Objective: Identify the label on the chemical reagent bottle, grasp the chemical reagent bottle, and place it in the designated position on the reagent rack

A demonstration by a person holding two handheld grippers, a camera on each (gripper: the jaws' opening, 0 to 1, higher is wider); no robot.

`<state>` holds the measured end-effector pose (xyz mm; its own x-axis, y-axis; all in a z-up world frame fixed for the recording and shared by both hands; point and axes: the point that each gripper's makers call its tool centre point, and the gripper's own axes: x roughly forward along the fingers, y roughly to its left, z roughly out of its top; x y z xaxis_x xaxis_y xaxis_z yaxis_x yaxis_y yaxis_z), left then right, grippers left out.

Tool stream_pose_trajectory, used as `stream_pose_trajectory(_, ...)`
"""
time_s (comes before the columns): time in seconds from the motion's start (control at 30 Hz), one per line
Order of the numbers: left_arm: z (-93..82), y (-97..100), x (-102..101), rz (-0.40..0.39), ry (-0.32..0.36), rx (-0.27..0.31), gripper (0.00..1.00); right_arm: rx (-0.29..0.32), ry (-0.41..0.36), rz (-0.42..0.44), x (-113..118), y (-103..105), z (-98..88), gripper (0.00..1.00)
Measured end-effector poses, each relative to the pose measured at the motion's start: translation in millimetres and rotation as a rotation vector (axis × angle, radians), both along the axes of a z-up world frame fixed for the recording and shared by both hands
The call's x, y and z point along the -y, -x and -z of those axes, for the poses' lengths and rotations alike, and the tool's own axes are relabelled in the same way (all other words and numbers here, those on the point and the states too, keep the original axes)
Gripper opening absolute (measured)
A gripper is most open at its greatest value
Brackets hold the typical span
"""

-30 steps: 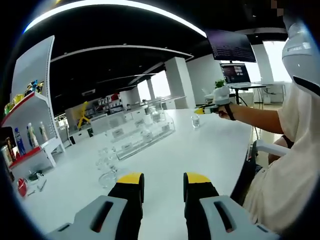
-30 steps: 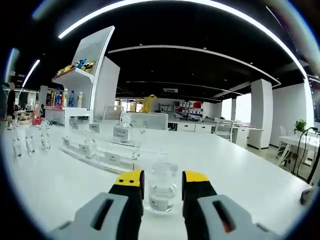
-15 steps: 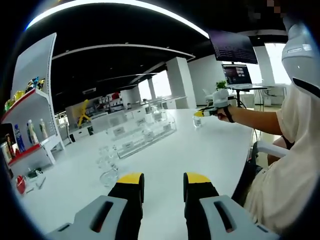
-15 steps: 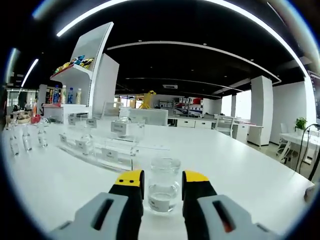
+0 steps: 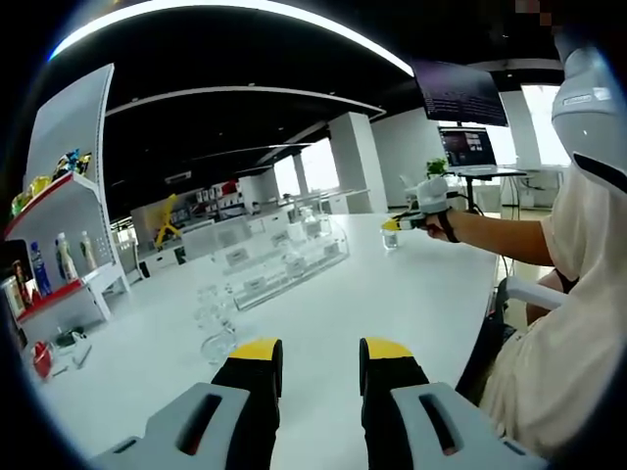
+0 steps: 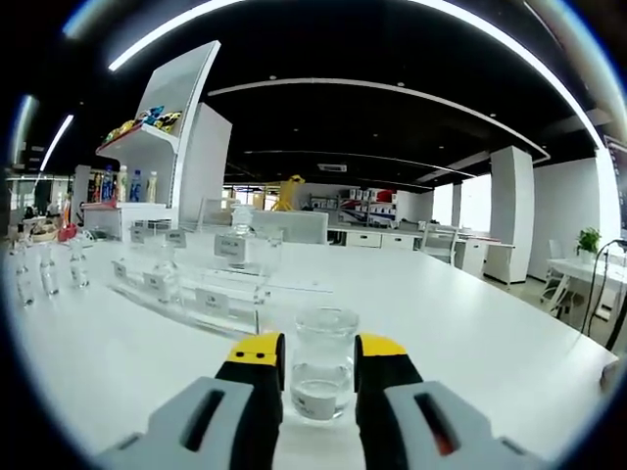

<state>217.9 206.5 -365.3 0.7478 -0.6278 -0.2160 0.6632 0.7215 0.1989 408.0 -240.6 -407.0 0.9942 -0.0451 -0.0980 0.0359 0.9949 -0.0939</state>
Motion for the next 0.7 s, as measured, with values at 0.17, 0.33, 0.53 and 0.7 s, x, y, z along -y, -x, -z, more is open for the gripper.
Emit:
stream_pose_trajectory(0.17,0.1,-0.7,-0.2,-0.003,0.002,0.001,0.32,0.002,0.005,0.004,1.2,-0.6,-0.1,0.26)
stream_pose_trajectory(0.33,-0.2,-0.8,-0.3,-0.004,0.006,0.002,0.32,0.006,0.013,0.008,2.6,-0.5,0.1,0.25)
stream_pose_trajectory(0.53,-1.4,0.0,-0.7,-0.001,0.01,0.004,0.32,0.012,0.017,0.015,3.2,-1.4,-0.1,0.25)
stream_pose_trajectory(0.7,-1.8,0.3,-0.9,-0.001,0.011,0.006,0.32,0.014,0.022,0.02,4.6,-2.0,-0.1,0.23)
